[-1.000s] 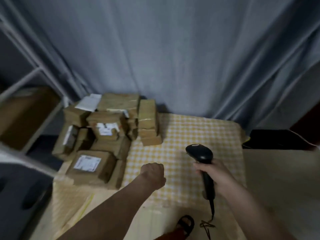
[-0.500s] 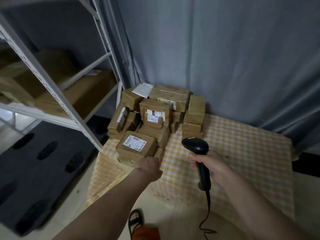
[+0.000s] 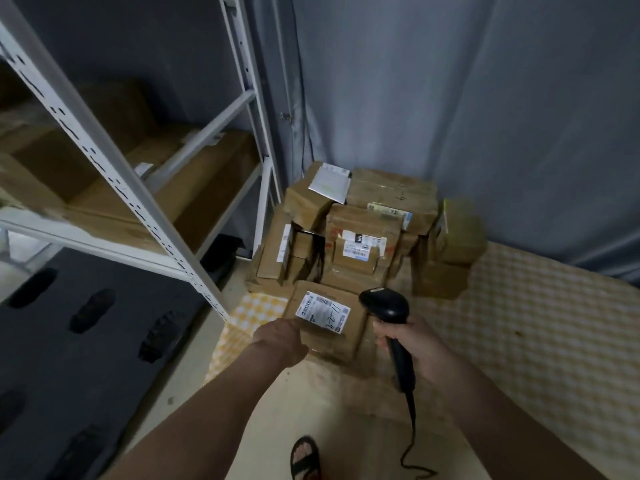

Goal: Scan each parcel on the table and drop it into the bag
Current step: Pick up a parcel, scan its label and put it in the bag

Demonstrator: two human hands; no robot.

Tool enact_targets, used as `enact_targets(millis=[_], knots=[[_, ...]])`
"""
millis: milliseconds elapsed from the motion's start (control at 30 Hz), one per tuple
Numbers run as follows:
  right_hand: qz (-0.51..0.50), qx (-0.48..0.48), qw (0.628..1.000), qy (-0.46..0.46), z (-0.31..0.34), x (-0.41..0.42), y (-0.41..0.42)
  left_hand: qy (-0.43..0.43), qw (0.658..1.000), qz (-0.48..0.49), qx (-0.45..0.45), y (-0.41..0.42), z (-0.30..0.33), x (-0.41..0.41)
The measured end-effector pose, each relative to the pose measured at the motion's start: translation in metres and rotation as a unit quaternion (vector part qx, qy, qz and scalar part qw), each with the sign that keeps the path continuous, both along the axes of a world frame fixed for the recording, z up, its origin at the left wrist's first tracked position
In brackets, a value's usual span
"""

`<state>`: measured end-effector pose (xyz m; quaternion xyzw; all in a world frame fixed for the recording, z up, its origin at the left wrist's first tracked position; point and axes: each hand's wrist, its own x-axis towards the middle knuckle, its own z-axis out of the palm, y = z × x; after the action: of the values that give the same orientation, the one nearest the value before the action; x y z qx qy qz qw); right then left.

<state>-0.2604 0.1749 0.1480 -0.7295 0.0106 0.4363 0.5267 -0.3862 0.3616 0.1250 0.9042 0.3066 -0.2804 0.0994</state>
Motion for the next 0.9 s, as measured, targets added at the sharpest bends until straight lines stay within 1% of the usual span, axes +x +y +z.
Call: enact_targets(millis=[100, 267, 400, 600, 700, 833, 900], knots=[[-0.014, -0.012, 1.000, 0.010, -0.012, -0.010, 0.030, 0.017, 1.000, -0.002, -0.012, 0.035, -0.013, -0.002], [-0.049, -0.050, 0.997, 0.018, -0.033, -0.015, 0.059, 0.015, 0.998, 0.007, -0.058, 0.070, -0.036, 0.004], [-0.060, -0.076, 0.995, 0.028, -0.052, -0.004, 0.074, 0.009, 0.993, 0.058, -0.107, 0.087, -0.060, 0.012], [-0.073, -0.122, 0.987, 0.070, -0.086, 0.027, 0.091, -0.022, 0.975, 0.147, -0.164, 0.093, -0.097, 0.031], [-0.074, -0.130, 0.985, 0.082, -0.105, 0.039, 0.099, -0.058, 0.951, 0.232, -0.197, 0.093, -0.116, 0.045], [-0.078, -0.127, 0.984, 0.099, -0.125, 0.047, 0.107, -0.081, 0.901, 0.343, -0.254, 0.092, -0.141, 0.056], [-0.086, -0.122, 0.983, 0.110, -0.131, 0.047, 0.108, -0.092, 0.881, 0.376, -0.272, 0.091, -0.150, 0.057]])
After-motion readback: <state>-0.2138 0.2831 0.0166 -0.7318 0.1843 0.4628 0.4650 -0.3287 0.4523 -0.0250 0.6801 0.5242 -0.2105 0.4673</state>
